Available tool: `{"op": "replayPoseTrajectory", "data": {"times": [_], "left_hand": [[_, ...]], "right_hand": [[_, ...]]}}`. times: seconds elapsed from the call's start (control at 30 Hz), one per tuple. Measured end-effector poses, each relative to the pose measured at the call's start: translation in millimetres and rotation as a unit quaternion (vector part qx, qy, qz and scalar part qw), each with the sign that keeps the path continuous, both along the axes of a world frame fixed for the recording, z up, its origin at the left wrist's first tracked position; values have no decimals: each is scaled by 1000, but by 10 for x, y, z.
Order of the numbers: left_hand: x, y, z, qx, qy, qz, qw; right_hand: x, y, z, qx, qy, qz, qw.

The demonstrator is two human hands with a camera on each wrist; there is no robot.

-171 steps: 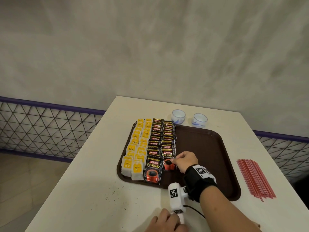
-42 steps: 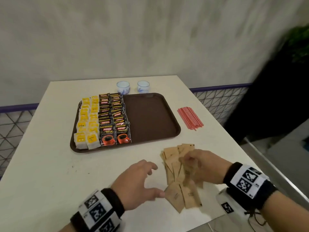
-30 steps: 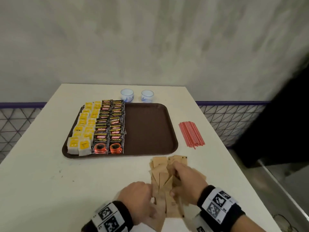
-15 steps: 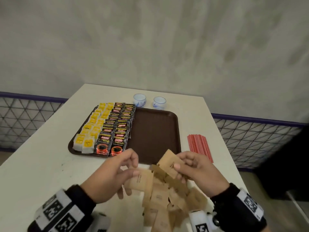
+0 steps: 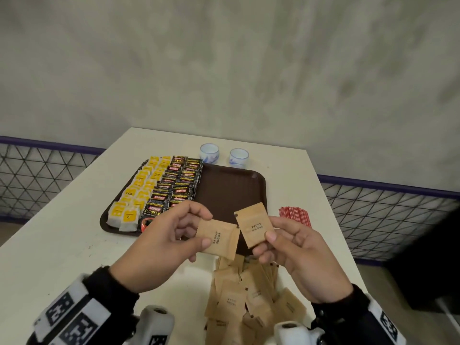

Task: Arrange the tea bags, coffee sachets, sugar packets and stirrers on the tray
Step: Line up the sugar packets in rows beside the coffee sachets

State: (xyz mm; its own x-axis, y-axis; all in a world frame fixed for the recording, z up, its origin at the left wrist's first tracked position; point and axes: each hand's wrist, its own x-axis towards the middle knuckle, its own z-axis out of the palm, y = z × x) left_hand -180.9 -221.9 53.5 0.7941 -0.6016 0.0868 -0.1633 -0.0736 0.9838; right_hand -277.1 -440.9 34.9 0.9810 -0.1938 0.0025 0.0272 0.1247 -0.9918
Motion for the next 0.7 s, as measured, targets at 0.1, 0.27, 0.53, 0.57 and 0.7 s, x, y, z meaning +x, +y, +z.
{"op": "replayPoseTrajectory", "data": {"times": [0.1,0.27,0.53,0.57,0.7], "left_hand": [[20,1,-2,-22,20,0,1000],[45,15,-42,-44,50,-6,998],[182,85,-65,-72,60,-10,996],[201,99,-63,-72,56,-8,996],[292,149,-32,-73,48,4,996]], "right_hand": [[38,-17,12,-8,4,-15,1000],[140,-15,10,-57,9,-41,998],[304,59,15,-81,0,-74,994],[319,77,18,-82,1,-74,994],[365,145,51,-87,0,-67,994]]}}
